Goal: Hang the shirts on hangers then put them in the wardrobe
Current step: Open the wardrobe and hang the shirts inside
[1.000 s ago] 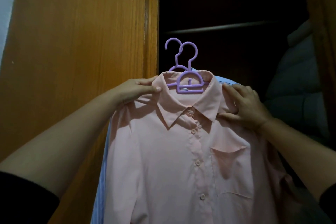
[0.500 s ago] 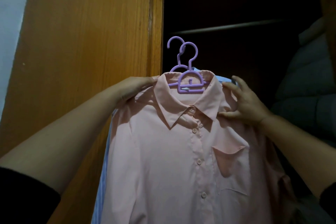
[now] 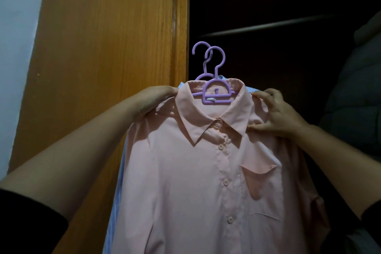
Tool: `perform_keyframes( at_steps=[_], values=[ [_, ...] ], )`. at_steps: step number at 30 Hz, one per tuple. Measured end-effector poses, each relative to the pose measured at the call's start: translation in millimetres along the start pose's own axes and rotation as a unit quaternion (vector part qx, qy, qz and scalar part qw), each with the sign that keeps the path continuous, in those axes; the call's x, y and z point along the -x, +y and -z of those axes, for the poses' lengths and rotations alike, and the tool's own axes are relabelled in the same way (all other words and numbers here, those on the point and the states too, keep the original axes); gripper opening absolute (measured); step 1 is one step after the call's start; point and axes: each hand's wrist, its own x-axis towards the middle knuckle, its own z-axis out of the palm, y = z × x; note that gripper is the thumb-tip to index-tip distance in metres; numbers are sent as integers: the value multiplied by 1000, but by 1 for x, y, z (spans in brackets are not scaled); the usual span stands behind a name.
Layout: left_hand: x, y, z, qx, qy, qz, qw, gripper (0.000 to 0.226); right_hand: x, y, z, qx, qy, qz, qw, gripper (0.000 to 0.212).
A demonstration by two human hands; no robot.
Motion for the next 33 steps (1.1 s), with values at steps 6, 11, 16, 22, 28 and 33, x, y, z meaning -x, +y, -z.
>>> perform_keyframes(
  at_steps=[6,11,16,22,28,33],
  values=[
    [-2,-1,7,16,38,29,999,32,-2,3,-7,-4,23,18,1000,94],
    [-8,-3,13,42,47,48,997,39,5,4,-9,-3,51,18,999,94],
    [-17,-7,16,112,28,51,992,46,20,11,-12,-26,63,15,998,93],
    [-17,-7,32,-41,41,-11,998,50,34,33,-14,-34,73,26,996,92],
    [-18,-15,21,-377,83,-136,912,90,29,37,-11,-14,120,23,992,94],
    [-19,-27,28,-349,113,-161,916,81,35,55,-1,-6,147,29,989,94]
  ],
)
